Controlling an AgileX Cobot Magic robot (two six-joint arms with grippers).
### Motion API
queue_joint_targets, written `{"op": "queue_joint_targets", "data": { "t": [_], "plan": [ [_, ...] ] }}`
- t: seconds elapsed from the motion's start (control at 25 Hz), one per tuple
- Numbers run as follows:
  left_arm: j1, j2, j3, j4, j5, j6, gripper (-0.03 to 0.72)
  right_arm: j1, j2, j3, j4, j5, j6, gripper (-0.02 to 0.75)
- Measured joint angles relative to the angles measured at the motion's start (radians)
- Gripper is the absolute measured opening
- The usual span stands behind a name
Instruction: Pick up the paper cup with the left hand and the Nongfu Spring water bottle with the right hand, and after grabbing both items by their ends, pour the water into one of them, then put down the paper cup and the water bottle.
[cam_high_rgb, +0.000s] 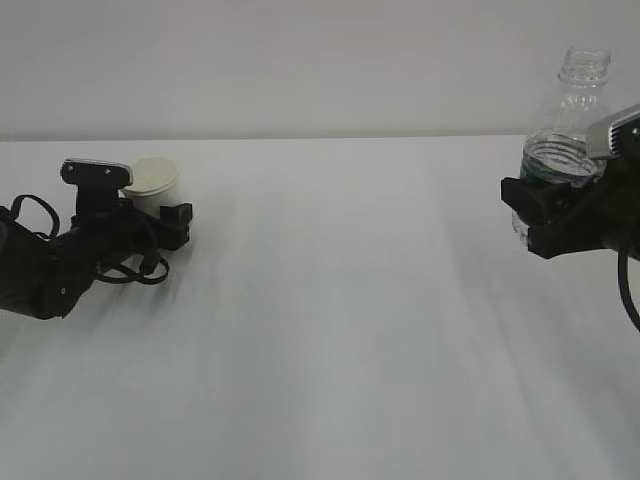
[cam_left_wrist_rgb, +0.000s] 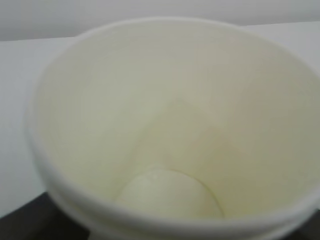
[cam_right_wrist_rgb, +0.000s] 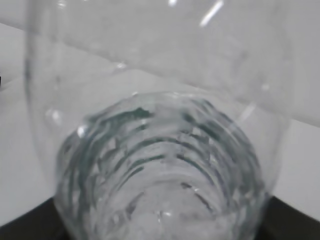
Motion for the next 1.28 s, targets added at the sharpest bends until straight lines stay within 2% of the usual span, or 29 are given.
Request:
{"op": "queue_joint_targets", "data": {
  "t": [0.48,0.76,1.28],
  "plan": [
    [0.000,0.015,-0.039,0.000,0.020,0.000,0.575,0.000,0.000,0.000,0.000,0.000,0.000,0.447],
    [0.000,0.015,-0.039,0.000,0.020,0.000,0.465,0.000,0.000,0.000,0.000,0.002,0.000,0.447],
    [0.004,-0.048,-0.039,0.027,0.079,0.000,0.461,0.000,0.000,0.000,0.000,0.004,0.000,0.447]
  ]
}}
